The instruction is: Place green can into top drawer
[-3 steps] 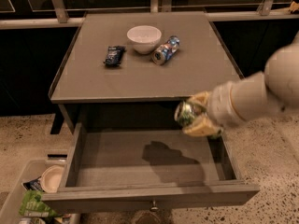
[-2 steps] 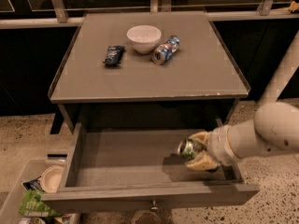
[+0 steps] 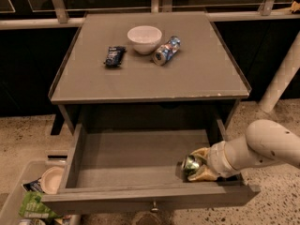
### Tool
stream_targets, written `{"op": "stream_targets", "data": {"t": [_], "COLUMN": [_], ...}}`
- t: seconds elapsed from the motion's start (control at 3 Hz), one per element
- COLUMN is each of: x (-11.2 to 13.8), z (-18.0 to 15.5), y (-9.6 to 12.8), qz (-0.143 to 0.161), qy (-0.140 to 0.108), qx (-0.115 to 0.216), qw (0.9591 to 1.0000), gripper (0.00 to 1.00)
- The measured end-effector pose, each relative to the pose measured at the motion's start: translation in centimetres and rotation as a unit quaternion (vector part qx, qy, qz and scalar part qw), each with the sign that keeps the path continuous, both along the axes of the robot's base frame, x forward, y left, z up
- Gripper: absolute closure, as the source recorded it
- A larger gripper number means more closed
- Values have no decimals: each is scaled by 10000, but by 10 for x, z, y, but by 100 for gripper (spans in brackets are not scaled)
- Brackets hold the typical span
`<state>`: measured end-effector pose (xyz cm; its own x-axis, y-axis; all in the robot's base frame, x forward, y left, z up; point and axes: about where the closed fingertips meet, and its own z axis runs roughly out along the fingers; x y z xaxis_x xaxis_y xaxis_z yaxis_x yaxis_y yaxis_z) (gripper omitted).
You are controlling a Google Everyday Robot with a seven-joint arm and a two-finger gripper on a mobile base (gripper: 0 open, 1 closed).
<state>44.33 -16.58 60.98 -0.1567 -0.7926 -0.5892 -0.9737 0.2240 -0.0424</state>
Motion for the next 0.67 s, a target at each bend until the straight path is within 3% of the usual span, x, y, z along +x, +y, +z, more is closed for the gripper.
{"op": "stream_targets", "data": {"t": [0.33, 0.67], "x": [0, 0], "z": [0, 0], "y": [0, 0], "qz": [1, 1], "qy": [0, 0], "qx": [0, 0], "qw": [10000, 10000], "gripper": [85, 61]}}
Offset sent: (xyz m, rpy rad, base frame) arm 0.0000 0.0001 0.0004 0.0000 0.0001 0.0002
